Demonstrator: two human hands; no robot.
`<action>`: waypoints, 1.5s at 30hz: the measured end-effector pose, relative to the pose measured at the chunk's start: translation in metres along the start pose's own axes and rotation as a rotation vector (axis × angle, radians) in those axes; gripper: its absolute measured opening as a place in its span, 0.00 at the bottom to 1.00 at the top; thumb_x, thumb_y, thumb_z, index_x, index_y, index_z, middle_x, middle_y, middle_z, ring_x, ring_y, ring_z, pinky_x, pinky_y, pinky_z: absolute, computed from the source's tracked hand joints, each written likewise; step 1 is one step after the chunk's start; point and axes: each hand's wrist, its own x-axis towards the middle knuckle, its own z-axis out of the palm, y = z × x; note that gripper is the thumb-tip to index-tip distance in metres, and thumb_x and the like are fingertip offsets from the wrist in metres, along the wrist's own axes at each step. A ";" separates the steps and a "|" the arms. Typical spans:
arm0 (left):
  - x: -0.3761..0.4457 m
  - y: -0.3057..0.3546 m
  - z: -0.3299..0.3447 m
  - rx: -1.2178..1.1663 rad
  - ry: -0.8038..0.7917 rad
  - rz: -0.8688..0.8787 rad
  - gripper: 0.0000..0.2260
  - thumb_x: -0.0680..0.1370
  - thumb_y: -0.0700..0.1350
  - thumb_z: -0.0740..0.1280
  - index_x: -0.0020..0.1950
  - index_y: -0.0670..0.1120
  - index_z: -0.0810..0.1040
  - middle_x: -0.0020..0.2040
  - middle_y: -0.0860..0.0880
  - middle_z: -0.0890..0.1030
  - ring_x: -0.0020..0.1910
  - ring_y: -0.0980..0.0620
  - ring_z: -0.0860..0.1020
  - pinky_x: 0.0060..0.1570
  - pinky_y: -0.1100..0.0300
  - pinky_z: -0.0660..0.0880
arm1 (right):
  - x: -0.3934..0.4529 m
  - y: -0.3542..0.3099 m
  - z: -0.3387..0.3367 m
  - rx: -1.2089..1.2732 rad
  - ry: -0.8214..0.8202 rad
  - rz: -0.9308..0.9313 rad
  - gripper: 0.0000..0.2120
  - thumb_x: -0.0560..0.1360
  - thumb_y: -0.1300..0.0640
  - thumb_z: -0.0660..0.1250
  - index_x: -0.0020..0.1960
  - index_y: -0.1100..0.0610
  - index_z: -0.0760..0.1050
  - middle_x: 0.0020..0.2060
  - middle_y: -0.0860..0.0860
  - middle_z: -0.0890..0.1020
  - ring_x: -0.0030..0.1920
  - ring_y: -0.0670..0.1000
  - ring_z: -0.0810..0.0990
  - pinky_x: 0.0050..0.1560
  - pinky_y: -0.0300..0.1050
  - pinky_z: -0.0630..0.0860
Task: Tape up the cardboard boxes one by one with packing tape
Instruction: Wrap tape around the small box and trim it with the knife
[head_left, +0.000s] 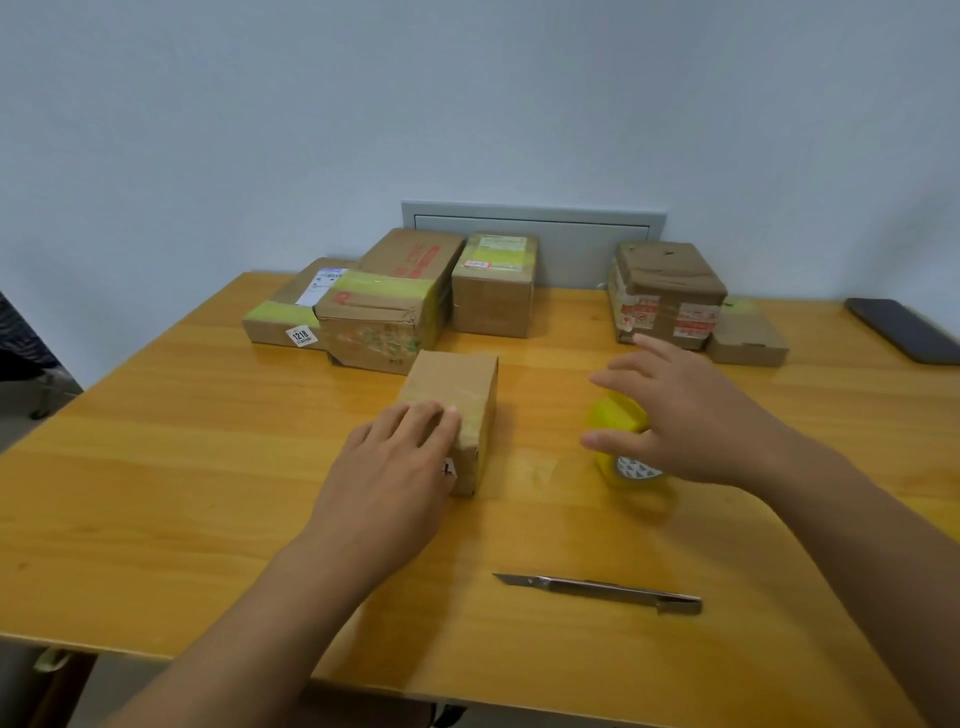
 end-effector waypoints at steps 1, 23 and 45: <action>0.000 0.004 0.000 0.004 0.029 -0.012 0.26 0.75 0.53 0.70 0.72 0.49 0.71 0.68 0.49 0.74 0.66 0.46 0.73 0.59 0.51 0.74 | -0.002 0.005 0.002 -0.008 -0.047 -0.001 0.39 0.69 0.26 0.56 0.76 0.41 0.58 0.75 0.43 0.63 0.77 0.48 0.54 0.73 0.49 0.57; 0.090 0.043 -0.009 -0.095 -0.257 0.203 0.21 0.81 0.56 0.61 0.75 0.59 0.65 0.70 0.52 0.74 0.72 0.50 0.65 0.71 0.50 0.55 | 0.002 0.013 0.019 0.318 0.156 -0.130 0.33 0.63 0.38 0.74 0.66 0.40 0.70 0.51 0.43 0.66 0.52 0.42 0.62 0.47 0.33 0.64; 0.087 0.050 -0.038 -1.621 -0.300 -0.246 0.16 0.82 0.42 0.55 0.66 0.45 0.76 0.51 0.48 0.85 0.50 0.52 0.83 0.62 0.52 0.75 | -0.017 0.016 -0.020 0.687 0.503 -0.202 0.30 0.62 0.34 0.72 0.61 0.31 0.64 0.58 0.35 0.71 0.56 0.35 0.71 0.45 0.23 0.68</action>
